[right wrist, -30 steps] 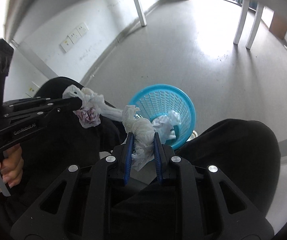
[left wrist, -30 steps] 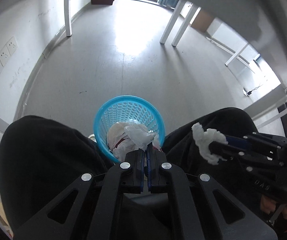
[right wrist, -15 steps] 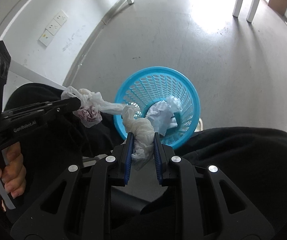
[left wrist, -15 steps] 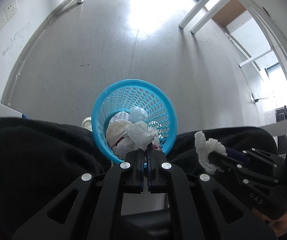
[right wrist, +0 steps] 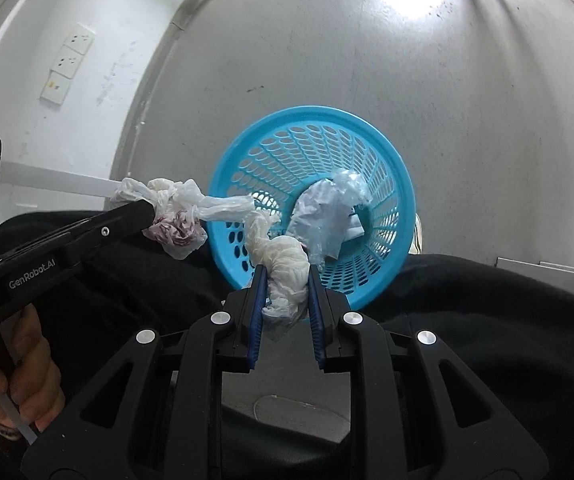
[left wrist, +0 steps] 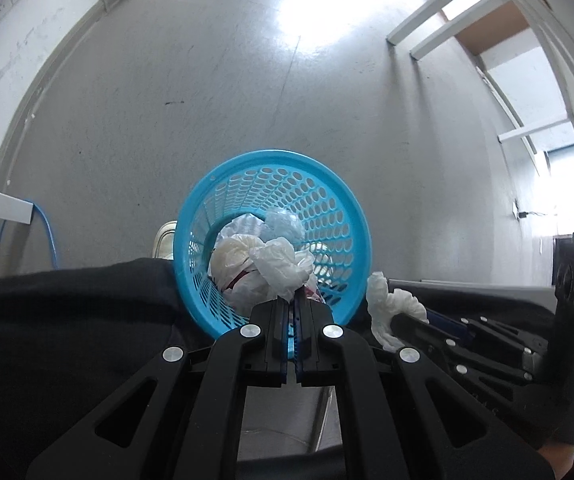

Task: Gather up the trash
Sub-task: 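Open the left gripper over the basket while the right gripper releases the napkin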

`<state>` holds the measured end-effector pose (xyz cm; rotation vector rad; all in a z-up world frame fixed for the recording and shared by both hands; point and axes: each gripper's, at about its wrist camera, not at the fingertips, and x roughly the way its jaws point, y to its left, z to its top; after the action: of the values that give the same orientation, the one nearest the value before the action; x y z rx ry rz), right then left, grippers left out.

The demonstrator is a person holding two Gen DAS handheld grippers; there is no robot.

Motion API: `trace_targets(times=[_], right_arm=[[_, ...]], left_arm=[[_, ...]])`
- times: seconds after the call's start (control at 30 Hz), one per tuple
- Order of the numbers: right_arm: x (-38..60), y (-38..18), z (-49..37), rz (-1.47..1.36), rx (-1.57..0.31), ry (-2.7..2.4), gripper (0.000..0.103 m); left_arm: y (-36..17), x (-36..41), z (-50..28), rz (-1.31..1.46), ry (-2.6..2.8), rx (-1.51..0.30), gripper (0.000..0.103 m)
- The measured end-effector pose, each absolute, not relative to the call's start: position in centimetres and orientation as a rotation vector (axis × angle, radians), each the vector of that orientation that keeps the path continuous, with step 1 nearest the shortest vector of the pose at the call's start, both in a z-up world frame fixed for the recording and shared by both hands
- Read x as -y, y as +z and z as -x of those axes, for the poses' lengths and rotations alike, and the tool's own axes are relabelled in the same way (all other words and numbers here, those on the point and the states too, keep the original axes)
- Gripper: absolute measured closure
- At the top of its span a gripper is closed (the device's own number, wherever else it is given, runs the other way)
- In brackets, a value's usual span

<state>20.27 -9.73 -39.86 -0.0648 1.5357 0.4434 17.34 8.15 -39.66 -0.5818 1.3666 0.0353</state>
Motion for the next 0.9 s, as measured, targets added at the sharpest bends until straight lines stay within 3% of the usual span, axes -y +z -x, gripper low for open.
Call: trace_targets(times=[0.5,0.57,0.63,0.9], right_arm=[[10.1,-47.7,-24.7,0.001,-1.702,0.298,0.081],[10.2,-48.0,-25.0,-0.004,-1.698,0.29,0.073],[10.4,-48.1,-25.2,-0.004,-1.69,0.276,0.071],[10.2,-48.0,-25.2,0.026,-1.658,0.269,0.058]], left_arm=[[-44.7,-7.6,-21.8,0.611,0.04,-1.477,0.102],[-44.7,-7.7,-22.1,0.612,0.039,-1.453,0.096],[-44.5,-7.8,-22.3,0.619,0.039,-1.424,0.079],[-43.8,-7.8,-22.2,0.618,0.061,-1.408,0.079]])
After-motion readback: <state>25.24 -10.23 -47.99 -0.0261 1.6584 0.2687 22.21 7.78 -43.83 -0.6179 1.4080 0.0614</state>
